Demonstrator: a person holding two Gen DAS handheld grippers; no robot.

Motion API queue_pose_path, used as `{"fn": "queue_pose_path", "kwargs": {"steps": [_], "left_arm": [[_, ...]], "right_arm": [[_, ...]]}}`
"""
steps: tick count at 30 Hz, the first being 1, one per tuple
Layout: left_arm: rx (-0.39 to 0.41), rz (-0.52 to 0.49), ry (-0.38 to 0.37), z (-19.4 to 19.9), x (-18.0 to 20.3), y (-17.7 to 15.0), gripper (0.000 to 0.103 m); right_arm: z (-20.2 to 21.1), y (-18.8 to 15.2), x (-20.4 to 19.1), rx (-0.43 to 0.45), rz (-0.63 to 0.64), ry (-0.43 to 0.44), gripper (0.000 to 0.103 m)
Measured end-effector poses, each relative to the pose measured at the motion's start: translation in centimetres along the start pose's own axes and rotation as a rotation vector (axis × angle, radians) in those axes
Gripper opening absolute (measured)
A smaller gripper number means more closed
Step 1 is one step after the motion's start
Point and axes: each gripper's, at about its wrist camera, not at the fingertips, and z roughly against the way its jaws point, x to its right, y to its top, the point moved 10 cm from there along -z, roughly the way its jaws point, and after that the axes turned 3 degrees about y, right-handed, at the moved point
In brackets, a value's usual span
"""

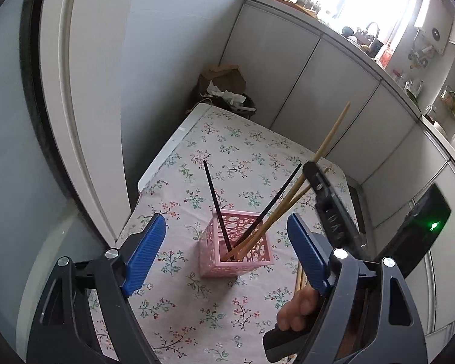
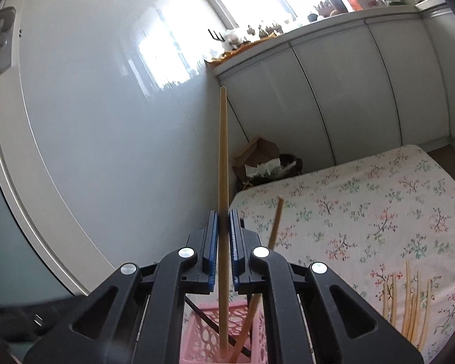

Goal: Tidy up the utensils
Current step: 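Lower the left tool's chopstick into the pink cup and open it while the right tool carries its chopstick, then lower the right tool's chopstick into the pink cup and open the right tool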

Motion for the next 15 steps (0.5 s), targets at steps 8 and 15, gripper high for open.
{"fn": "queue_pose_path", "kwargs": {"steps": [8,15], "left_arm": [[-0.006,-0.012,-0.001,-0.2,0.4,0.0,0.079],[-0.002,-0.024,-0.001,-0.3,0.6,-0.1,0.079]], "right_arm": [[0.6,-1.3,0.1,-0.035,0.010,0.008,0.010],[3.2,0.3,0.4,-0.034,0.024,0.011,0.010]]}}
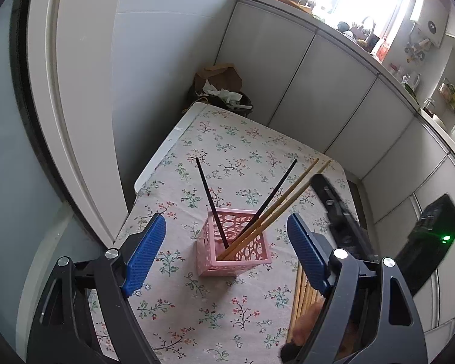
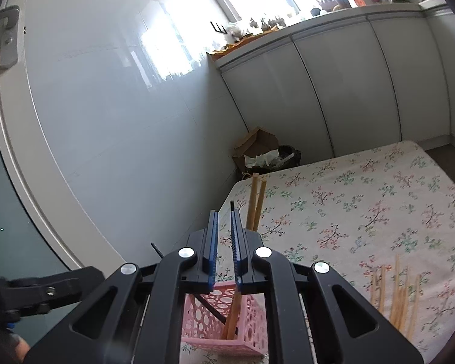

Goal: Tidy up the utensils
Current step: 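Lower the right tool's chopstick into the pink cup and open the right tool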

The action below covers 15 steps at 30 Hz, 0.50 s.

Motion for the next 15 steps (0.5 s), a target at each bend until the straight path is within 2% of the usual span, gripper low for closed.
{"fn": "queue_pose_path", "kwargs": {"steps": [3,9,11,15], "left_arm": [[-0.001,-0.019,-0.002,-0.1,0.5,-0.2,0.079],[-0.004,-0.081,-0.020,0.0,2.8,-0.9,0.079],[-0.003,-0.114,-0.024,0.0,4.0,-1.3,0.079],[-0.013,-0.195,-0.043,-0.1,7.0,-2.6,0.079]], "right_arm": [[1.9,1.3,1.2,-0.008,0.002,-0.024,0.011],[6.7,4.1,5.2,-0.089,0.002,-0.116,0.014],[8.6,4.8,6.8,-0.140,-0.013,-0.157,0.018],[12.4,4.4,9.7,-0.187,-0.053,-0.219,0.025]]}}
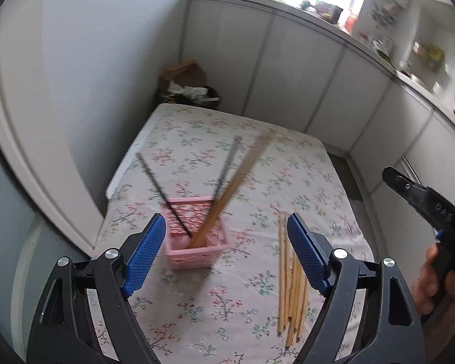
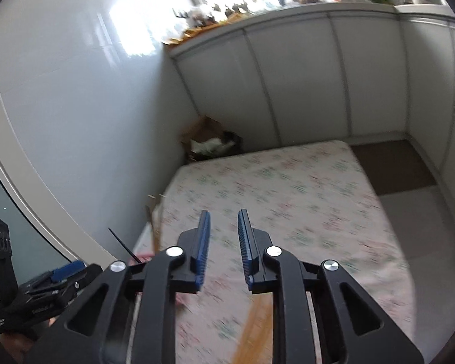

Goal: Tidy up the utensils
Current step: 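Lower the right tool's chopstick into the pink cup and open the right tool, then return the left tool to the bamboo chopsticks and grasp one while the right tool grasps another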

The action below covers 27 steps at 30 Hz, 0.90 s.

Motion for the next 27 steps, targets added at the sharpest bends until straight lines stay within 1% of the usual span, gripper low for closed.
{"fn": "queue_pose_path", "kwargs": {"steps": [2,3,5,6,8,10,11,12,15,17,19,22,25,27], "left_arm": [[-0.016,-0.030,-0.019,-0.4,1.5,-0.5,0.079],[-0.029,-0.047,-0.029,-0.7,2.5,-1.0,0.079],[-0.052,-0.074,-0.040,-1.3,4.0,-1.7,0.079],[-0.064,-0.091,-0.050,-1.6,4.8,-2.1,0.079],[-0.090,-0.129,-0.071,-2.4,6.5,-3.0,0.079],[-0.129,-0.162,-0.078,-3.6,8.1,-4.3,0.079],[-0.147,-0.169,-0.086,-4.1,8.6,-4.8,0.079],[-0.182,-0.171,-0.098,-4.9,9.3,-5.5,0.079],[-0.243,-0.176,-0.103,-6.8,10.4,-7.0,0.076],[-0.293,-0.160,-0.099,-8.6,10.9,-7.9,0.072],[-0.330,-0.137,-0.098,-10.1,11.1,-8.4,0.064],[-0.367,-0.114,-0.094,-12.0,11.1,-9.0,0.056],[-0.395,-0.133,-0.055,-13.9,10.7,-9.6,0.051],[-0.406,-0.143,-0.023,-15.1,10.2,-9.8,0.044]], "right_arm": [[0.4,-1.3,1.9,-0.035,-0.064,-0.009,0.034],[0.0,-2.8,3.5,-0.099,-0.118,-0.033,0.035],[-0.7,-4.6,5.3,-0.195,-0.179,-0.068,0.035],[-1.0,-5.4,6.4,-0.232,-0.221,-0.071,0.035],[-1.1,-6.5,8.1,-0.283,-0.268,-0.091,0.035],[-1.2,-7.5,9.9,-0.343,-0.275,-0.136,0.035],[-1.4,-8.1,10.4,-0.368,-0.283,-0.141,0.035],[-1.6,-8.8,10.8,-0.394,-0.306,-0.130,0.035],[-2.0,-9.8,11.3,-0.432,-0.334,-0.113,0.035],[-1.9,-9.9,11.6,-0.435,-0.318,-0.126,0.035],[-1.9,-9.9,11.6,-0.432,-0.307,-0.120,0.035],[-1.8,-9.4,11.3,-0.427,-0.308,-0.113,0.035],[-2.2,-9.6,11.3,-0.438,-0.314,-0.112,0.035],[-2.4,-10.1,11.5,-0.455,-0.329,-0.109,0.035]]}}
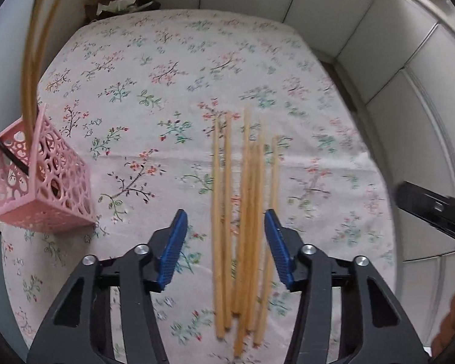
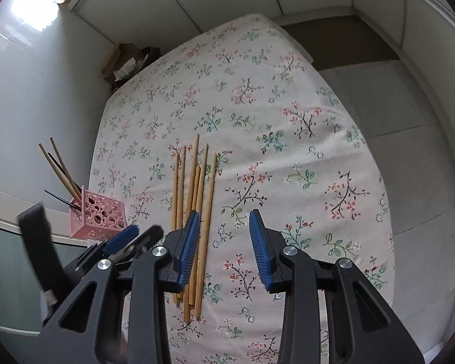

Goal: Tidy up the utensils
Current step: 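Return the left tool to the bamboo chopsticks and grasp one while the right tool grasps another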

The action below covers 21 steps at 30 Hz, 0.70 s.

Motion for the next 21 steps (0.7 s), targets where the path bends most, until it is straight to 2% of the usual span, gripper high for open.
{"fn": "queue_pose_path", "kwargs": {"steps": [1,6,9,14,21], "left_arm": [[-0.002,0.007,0.010,-0.3,-0.3,0.1,0.039],[-0.043,0.036,0.001,-2.5,-1.3,0.4,0.027],[-0.071,0.053,-0.021,-3.4,-1.2,0.3,0.026],[-0.077,0.041,0.001,-4.3,-1.7,0.8,0.020],[-0.077,-0.018,0.029,-5.1,-1.3,1.2,0.018]], "right_arm": [[-0.2,-0.1,0.1,-0.007,-0.005,-0.001,0.036],[-1.0,-0.4,0.5,-0.029,-0.025,-0.002,0.035],[-1.3,-0.4,0.2,-0.037,-0.034,0.012,0.035],[-1.7,-0.6,-0.1,-0.047,-0.021,0.008,0.036],[-1.7,-0.7,0.0,-0.047,-0.016,-0.007,0.035]]}}
